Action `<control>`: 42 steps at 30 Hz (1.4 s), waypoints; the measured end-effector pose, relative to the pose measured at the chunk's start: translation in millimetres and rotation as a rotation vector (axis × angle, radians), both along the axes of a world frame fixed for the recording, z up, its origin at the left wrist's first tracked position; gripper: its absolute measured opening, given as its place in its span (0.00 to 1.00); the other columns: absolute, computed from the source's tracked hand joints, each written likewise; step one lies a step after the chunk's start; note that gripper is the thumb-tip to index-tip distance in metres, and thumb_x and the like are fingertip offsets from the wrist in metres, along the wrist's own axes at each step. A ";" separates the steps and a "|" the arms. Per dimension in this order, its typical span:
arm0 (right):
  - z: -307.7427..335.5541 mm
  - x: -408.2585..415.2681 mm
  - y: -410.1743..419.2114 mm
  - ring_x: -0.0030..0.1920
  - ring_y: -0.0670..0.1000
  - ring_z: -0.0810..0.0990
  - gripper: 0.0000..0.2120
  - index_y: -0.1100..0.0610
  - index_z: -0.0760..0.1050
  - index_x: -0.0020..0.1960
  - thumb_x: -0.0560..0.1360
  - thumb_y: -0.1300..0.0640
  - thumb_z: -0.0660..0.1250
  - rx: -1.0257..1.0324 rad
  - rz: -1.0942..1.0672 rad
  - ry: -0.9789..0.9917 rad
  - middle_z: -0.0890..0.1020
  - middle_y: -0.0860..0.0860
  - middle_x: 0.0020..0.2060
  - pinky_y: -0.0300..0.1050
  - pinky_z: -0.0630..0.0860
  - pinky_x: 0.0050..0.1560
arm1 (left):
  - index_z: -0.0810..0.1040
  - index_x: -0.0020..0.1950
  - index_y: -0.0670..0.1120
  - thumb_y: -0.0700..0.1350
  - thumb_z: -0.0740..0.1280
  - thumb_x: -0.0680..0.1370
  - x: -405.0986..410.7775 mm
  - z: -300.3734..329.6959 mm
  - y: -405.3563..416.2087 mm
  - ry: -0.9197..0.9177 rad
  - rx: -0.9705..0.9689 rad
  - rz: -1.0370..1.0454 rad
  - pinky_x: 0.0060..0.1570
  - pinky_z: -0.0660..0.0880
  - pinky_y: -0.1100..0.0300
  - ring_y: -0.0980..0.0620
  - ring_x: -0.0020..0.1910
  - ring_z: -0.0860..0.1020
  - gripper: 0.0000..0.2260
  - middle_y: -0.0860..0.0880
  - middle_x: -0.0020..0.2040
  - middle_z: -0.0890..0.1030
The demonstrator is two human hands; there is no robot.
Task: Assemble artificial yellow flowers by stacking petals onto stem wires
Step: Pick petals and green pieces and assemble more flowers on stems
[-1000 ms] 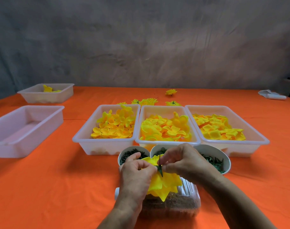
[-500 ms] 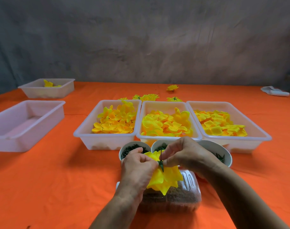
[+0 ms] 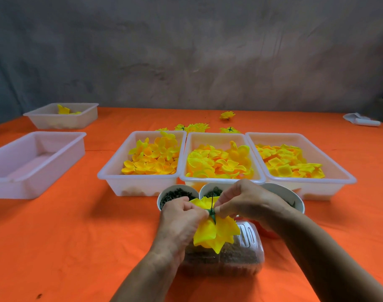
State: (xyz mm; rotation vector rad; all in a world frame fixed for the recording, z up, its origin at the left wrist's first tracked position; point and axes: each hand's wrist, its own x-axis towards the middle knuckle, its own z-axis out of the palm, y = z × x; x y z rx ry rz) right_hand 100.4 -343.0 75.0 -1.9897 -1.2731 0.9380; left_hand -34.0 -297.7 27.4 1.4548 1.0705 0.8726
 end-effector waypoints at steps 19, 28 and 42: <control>-0.4 -6.8 14.4 0.34 0.51 0.74 0.08 0.62 0.81 0.46 0.70 0.61 0.66 -0.095 0.054 -0.373 0.77 0.54 0.34 0.40 0.70 0.32 | 0.75 0.26 0.43 0.35 0.66 0.70 0.4 -3.8 2.5 0.254 0.143 -0.004 0.63 0.67 0.55 0.53 0.68 0.67 0.13 0.51 0.69 0.72; -2.3 -8.2 10.2 0.35 0.49 0.77 0.03 0.57 0.79 0.41 0.71 0.60 0.66 -0.030 0.104 -0.508 0.82 0.53 0.35 0.37 0.68 0.29 | 0.75 0.27 0.51 0.41 0.68 0.72 -2.0 -0.3 0.2 0.391 0.246 0.011 0.67 0.63 0.54 0.51 0.69 0.66 0.13 0.54 0.70 0.70; -18.3 -2.3 -10.7 0.31 0.36 0.74 0.01 0.50 0.84 0.39 0.68 0.56 0.75 0.309 0.113 -0.247 0.78 0.40 0.28 0.32 0.69 0.34 | 0.78 0.31 0.56 0.43 0.75 0.68 -8.8 -4.7 -8.5 0.248 0.312 0.048 0.61 0.70 0.47 0.52 0.67 0.69 0.11 0.53 0.65 0.74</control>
